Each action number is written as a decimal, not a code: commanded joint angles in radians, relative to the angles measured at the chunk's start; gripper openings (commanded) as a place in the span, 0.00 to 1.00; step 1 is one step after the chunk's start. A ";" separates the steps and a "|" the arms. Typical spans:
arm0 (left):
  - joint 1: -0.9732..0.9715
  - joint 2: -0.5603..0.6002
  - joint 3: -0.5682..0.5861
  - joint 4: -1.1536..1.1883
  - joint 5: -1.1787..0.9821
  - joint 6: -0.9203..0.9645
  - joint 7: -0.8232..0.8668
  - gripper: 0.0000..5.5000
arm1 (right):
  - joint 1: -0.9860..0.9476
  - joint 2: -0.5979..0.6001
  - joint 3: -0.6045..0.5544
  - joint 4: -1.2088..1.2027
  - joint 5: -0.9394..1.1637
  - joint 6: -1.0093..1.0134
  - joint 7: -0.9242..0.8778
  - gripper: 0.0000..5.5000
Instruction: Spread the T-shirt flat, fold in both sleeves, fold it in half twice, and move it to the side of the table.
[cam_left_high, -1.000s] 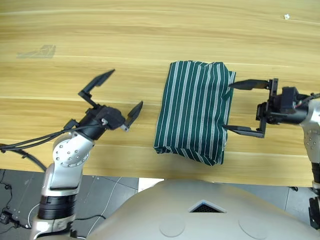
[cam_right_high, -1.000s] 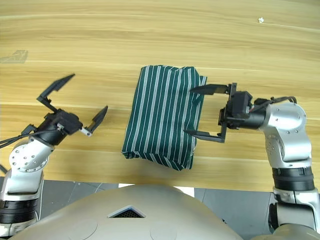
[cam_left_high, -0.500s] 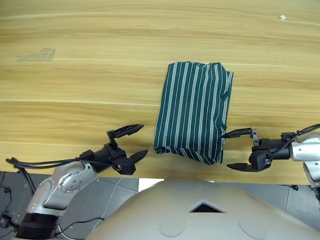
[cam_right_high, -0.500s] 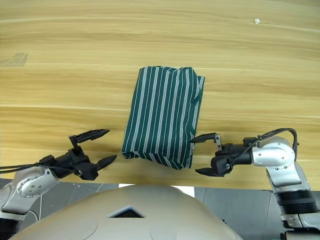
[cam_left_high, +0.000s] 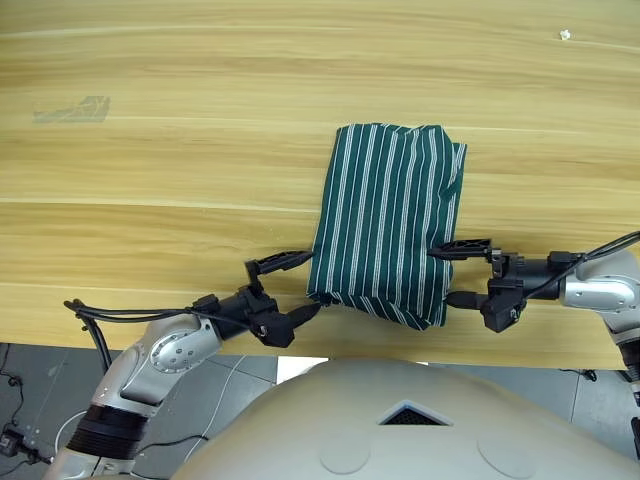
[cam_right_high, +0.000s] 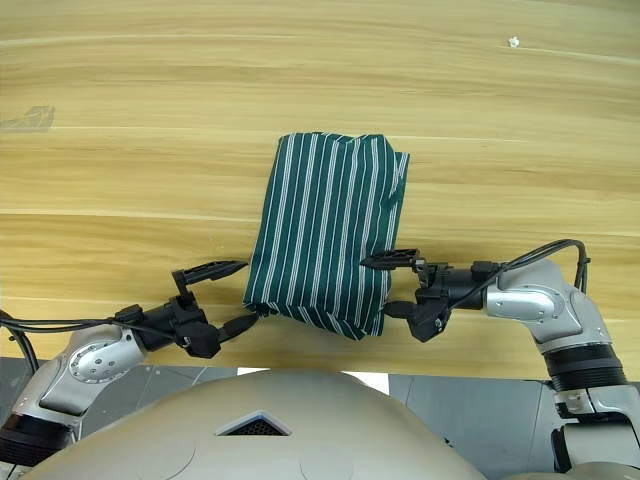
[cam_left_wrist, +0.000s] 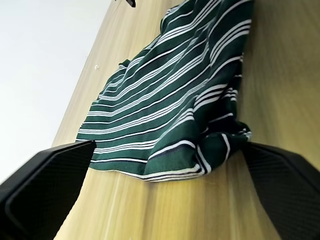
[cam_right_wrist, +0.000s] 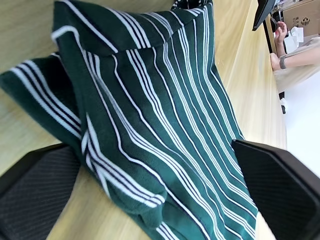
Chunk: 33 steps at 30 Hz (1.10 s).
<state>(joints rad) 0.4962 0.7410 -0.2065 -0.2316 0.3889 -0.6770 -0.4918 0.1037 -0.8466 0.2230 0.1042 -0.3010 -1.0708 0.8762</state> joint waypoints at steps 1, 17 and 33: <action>-0.014 0.028 -0.031 0.029 0.016 0.018 -0.044 0.98 | 0.042 -0.040 0.069 0.007 -0.046 0.051 0.018 0.98; -0.066 0.087 -0.092 0.080 0.032 0.013 -0.085 0.76 | 0.074 -0.140 0.194 -0.079 0.092 0.152 0.031 0.98; -0.078 0.089 -0.099 0.103 0.020 0.020 -0.090 0.26 | 0.051 -0.094 0.195 -0.064 0.065 0.177 -0.042 0.85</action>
<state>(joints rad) 0.4151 0.8145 -0.2964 -0.1567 0.3903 -0.6952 -0.5564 0.1434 -0.9398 0.4131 0.0186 -0.1743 -0.9290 0.8269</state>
